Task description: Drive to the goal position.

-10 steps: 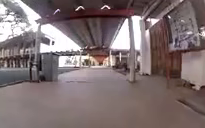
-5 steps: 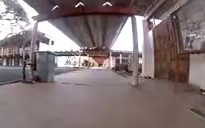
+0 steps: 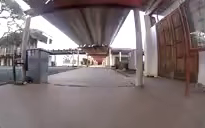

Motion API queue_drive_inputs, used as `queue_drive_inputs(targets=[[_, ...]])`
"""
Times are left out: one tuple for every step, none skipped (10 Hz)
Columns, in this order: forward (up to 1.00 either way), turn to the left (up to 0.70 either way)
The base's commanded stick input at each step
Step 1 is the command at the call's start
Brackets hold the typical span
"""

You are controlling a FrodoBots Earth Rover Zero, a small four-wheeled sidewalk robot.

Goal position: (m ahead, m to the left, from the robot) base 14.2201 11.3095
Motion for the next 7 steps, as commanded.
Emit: queue_drive_inputs(targets=[[0.70,0.00],[0.70,0.00],[0.70,0.35],[0.70,0.35],[0.70,0.00],[0.70,0.00],[0.70,0.00]])
